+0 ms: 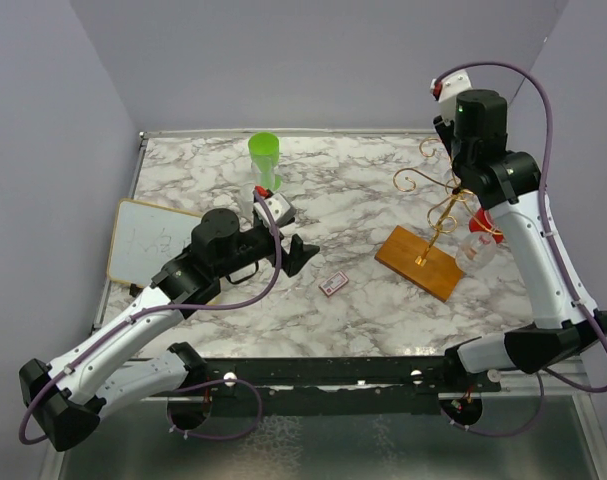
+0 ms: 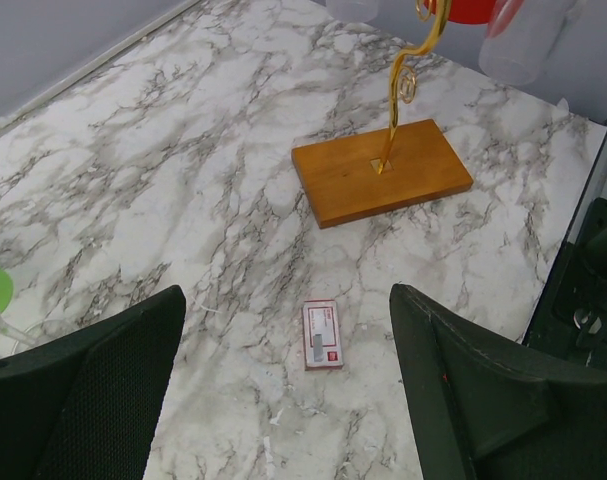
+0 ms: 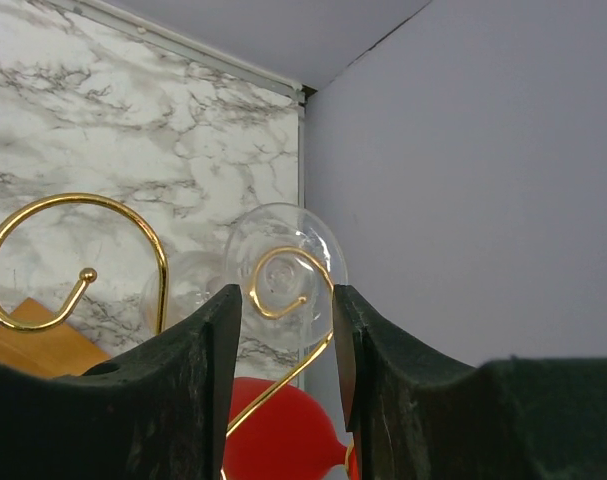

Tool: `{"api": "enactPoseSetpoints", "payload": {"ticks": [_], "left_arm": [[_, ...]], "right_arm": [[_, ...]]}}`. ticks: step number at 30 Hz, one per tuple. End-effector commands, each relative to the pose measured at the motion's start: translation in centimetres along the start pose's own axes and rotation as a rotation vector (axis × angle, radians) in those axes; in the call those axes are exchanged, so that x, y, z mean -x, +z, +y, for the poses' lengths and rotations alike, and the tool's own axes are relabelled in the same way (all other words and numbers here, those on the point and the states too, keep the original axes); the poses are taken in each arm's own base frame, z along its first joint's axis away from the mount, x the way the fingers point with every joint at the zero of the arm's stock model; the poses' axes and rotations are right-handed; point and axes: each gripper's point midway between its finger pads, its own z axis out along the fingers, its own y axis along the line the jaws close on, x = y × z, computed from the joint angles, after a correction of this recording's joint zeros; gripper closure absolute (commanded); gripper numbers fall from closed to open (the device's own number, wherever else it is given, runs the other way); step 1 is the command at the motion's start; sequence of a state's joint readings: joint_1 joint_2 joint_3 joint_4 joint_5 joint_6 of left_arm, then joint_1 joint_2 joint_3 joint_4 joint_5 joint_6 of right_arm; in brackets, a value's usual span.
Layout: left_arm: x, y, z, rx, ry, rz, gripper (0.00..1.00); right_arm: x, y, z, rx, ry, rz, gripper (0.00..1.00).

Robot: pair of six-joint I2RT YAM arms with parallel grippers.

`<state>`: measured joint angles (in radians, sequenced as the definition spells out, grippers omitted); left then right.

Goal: Take the wine glass off the wine glass rack

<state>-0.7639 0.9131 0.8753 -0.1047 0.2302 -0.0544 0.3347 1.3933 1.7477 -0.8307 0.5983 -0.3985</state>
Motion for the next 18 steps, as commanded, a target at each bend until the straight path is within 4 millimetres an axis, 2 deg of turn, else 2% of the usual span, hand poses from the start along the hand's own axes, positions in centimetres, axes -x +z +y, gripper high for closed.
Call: {"api": "enactPoseSetpoints", "payload": {"ticks": [1,5,9,18], "left_arm": [[0.6,0.0,0.2,0.017,0.022,-0.03,0.15],[0.4,-0.1,0.3,0.026,0.023,-0.024,0.15],[0.3,-0.1,0.4,0.027,0.024,-0.024,0.15],[-0.1,0.1,0.5,0.031,0.019,-0.017,0.15]], "right_arm": [[0.6,0.9,0.3,-0.015,-0.029,-0.004,0.59],[0.6,1.0,0.8,0.006,-0.023,-0.005,0.58],[-0.2,1.6,1.3,-0.002,-0.042,0.023,0.57],[-0.5,2.8,1.4,-0.034,-0.071,0.049,0.59]]}}
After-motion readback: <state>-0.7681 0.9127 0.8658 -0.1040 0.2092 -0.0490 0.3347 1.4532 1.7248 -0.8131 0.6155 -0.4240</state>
